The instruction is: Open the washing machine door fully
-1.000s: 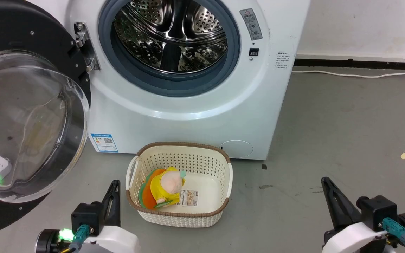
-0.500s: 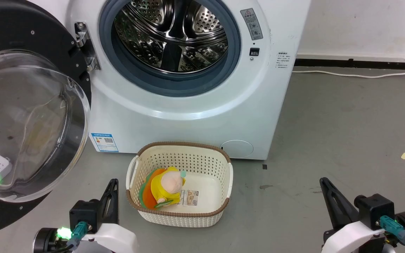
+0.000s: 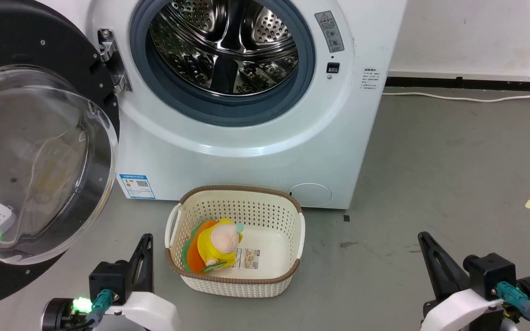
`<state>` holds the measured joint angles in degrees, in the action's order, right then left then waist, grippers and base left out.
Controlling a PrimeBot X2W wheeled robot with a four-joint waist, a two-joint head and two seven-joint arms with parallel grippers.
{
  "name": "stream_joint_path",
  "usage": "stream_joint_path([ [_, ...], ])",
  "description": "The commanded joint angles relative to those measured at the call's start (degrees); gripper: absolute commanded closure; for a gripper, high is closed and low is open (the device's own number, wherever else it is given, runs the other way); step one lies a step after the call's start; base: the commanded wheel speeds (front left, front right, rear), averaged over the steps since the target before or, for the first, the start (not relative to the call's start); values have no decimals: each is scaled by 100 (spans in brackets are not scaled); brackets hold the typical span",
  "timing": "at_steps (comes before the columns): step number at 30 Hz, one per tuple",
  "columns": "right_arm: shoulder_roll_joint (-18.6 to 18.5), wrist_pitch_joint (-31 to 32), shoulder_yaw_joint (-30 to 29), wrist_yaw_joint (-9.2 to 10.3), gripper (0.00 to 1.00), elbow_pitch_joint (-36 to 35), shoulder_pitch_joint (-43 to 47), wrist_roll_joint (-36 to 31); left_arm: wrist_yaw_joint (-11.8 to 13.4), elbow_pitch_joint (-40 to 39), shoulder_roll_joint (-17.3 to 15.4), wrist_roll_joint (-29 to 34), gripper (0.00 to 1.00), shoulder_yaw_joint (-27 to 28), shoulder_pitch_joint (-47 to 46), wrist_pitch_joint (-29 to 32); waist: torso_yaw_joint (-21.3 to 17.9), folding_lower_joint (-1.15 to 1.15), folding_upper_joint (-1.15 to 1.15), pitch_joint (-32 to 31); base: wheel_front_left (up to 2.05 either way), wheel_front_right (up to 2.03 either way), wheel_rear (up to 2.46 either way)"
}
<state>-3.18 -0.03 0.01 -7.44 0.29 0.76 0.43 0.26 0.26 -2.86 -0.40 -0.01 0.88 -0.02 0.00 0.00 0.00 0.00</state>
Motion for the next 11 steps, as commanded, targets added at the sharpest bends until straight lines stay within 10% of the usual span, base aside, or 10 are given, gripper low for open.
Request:
stream_joint_path([
  [1, 30, 3, -1, -5, 100, -29, -76, -43, -26, -26, -2, 40, 100, 1, -88, 2, 0, 0, 0, 0, 0, 0, 0],
  [11, 30, 3, -1, -5, 100, -29, -76, -43, -26, -26, -2, 40, 100, 1, -88, 2, 0, 0, 0, 0, 0, 0, 0],
])
